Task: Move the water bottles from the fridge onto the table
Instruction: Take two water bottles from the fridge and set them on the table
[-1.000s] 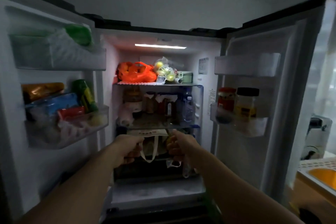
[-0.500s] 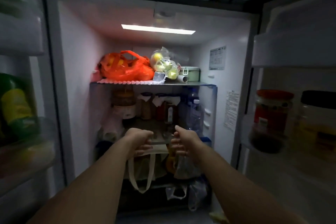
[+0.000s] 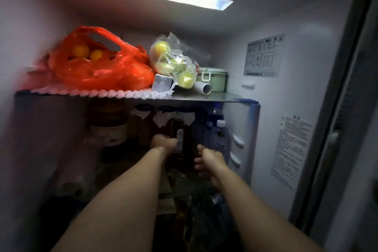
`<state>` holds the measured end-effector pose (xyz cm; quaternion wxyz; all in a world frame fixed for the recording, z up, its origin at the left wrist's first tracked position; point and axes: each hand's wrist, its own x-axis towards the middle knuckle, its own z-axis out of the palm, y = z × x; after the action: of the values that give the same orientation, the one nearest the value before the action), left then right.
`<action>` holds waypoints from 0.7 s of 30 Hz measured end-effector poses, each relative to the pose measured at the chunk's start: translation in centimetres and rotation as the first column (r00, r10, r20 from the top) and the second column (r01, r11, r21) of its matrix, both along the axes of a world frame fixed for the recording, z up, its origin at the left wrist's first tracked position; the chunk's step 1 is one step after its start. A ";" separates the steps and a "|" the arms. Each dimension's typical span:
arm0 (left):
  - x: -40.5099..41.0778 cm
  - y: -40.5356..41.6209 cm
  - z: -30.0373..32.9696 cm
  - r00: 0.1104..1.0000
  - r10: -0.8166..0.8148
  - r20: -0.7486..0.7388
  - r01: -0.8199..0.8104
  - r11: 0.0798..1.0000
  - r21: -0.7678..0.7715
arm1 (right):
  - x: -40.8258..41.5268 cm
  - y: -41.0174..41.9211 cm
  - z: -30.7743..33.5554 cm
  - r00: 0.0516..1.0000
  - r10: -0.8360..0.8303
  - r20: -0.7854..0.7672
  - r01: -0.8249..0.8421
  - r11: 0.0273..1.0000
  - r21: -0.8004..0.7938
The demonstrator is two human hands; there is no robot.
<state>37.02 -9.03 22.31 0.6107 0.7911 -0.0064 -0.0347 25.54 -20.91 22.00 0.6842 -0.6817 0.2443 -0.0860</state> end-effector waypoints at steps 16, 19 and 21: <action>12.4 -6.4 -3.1 0.951 0.039 0.307 -0.093 0.982 0.166 | 6.3 -5.0 -4.0 0.901 -0.378 0.214 0.434 0.813 -0.388; 11.7 -5.6 -3.5 0.936 -0.031 0.351 -0.034 0.983 0.179 | 6.7 -4.3 -3.9 0.849 -0.455 0.269 0.529 0.721 -0.447; 10.7 -4.7 -3.8 0.933 -0.060 0.355 0.004 0.988 0.157 | 7.1 -4.0 -3.6 0.831 -0.468 0.300 0.556 0.678 -0.481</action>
<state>47.68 -13.75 18.47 0.5360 0.8285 -0.1278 0.0998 32.59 -24.92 18.44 0.4235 -0.7435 0.3375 -0.3924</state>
